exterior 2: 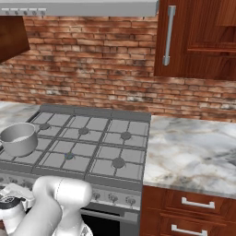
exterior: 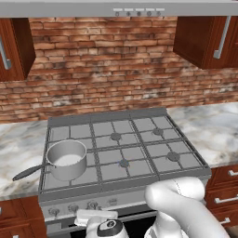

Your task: Turn off the front center burner of the stove.

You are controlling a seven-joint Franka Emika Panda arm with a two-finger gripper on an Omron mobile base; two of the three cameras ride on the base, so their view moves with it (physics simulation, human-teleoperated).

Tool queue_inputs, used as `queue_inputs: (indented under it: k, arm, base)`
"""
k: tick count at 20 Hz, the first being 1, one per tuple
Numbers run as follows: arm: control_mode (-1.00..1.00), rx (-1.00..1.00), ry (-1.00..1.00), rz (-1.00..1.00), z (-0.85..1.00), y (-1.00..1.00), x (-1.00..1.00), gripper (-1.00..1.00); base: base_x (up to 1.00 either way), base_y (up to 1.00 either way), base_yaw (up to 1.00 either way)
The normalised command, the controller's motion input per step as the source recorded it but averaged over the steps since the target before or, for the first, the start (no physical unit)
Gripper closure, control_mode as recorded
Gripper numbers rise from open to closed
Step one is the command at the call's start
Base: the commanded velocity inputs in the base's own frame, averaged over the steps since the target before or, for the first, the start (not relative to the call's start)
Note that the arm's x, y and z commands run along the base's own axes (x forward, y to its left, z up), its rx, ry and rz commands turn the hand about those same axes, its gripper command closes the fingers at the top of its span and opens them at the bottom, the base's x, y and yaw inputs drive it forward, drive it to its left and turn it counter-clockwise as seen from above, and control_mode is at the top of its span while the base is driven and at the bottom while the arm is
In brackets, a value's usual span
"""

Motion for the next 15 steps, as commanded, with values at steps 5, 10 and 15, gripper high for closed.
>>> queue_inputs:
  k: [5, 10, 15]
  arm:
    - [-1.0, 0.36, 0.0, -0.03, 0.53, -0.02, 0.0, 1.0]
    - [-1.0, 0.34, 0.0, -0.02, 0.59, -0.01, 0.0, 1.0]
    - [-1.0, 0.34, 0.0, -0.01, 0.53, -0.1, 0.0, 1.0]
  base:
    - [0.0, 0.0, 0.0]
    - [0.0, 0.0, 0.0]
    - [0.0, 0.0, 0.0]
